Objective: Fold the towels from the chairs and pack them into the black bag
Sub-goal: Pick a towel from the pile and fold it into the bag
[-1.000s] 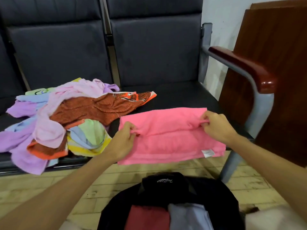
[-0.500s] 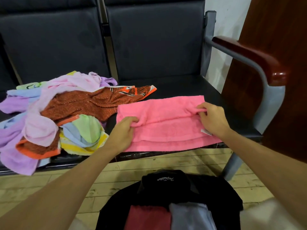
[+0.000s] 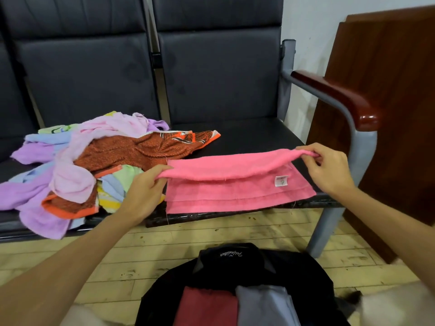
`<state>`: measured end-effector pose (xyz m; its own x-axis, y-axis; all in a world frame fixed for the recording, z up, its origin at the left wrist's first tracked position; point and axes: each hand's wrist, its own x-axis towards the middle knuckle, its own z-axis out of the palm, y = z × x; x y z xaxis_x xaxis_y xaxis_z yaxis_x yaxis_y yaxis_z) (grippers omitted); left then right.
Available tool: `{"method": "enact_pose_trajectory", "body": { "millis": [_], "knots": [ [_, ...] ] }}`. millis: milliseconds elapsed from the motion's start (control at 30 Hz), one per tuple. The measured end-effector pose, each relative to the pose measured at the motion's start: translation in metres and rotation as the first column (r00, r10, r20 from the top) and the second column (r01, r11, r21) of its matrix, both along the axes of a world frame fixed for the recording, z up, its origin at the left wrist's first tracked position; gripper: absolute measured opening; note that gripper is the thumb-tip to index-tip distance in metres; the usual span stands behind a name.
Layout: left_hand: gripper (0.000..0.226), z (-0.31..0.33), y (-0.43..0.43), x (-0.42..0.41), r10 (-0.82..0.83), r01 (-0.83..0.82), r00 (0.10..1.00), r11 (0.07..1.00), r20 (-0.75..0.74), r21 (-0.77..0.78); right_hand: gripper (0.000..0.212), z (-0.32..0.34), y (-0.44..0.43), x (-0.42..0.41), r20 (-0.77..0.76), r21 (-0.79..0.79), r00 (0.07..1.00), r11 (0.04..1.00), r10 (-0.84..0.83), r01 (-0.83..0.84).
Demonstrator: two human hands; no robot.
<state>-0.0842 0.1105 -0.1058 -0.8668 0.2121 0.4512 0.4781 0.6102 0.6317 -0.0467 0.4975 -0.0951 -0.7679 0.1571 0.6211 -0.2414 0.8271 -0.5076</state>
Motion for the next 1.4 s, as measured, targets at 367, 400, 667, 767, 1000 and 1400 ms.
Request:
{"method": "enact_pose_trajectory", "body": {
  "millis": [367, 400, 667, 767, 1000, 1400],
  "knots": [
    [0.029, 0.002, -0.009, 0.011, -0.030, 0.057, 0.983, 0.988, 0.182, -0.143, 0.013, -0.003, 0.021, 0.023, 0.204, 0.221, 0.972, 0.962, 0.116, -0.161],
    [0.030, 0.000, -0.010, 0.012, -0.040, 0.083, 0.978, 0.976, 0.204, -0.204, 0.014, -0.005, 0.021, 0.023, 0.274, 0.217, 0.954, 0.958, 0.125, -0.188],
    [0.042, -0.001, 0.006, 0.010, -0.105, 0.215, 0.929, 0.933, 0.354, -0.288, 0.028, -0.016, 0.017, 0.004, 0.487, 0.294, 0.870, 0.953, -0.079, -0.078],
    [0.025, -0.008, 0.012, -0.003, 0.021, 0.060, 0.958, 0.961, 0.287, -0.270, 0.014, -0.019, 0.009, -0.001, 0.468, 0.268, 0.871, 0.963, -0.150, 0.022],
    [0.045, -0.022, 0.010, -0.032, 0.347, -0.256, 0.825, 0.933, 0.447, -0.252, 0.037, -0.020, -0.003, -0.017, 0.596, 0.345, 0.692, 0.908, -0.408, 0.238],
    [0.031, -0.006, 0.033, -0.029, 0.242, -0.303, 0.747, 0.953, 0.620, -0.007, 0.030, -0.013, -0.024, -0.034, 0.706, 0.065, 0.669, 0.963, -0.230, 0.263]
  ]
}}
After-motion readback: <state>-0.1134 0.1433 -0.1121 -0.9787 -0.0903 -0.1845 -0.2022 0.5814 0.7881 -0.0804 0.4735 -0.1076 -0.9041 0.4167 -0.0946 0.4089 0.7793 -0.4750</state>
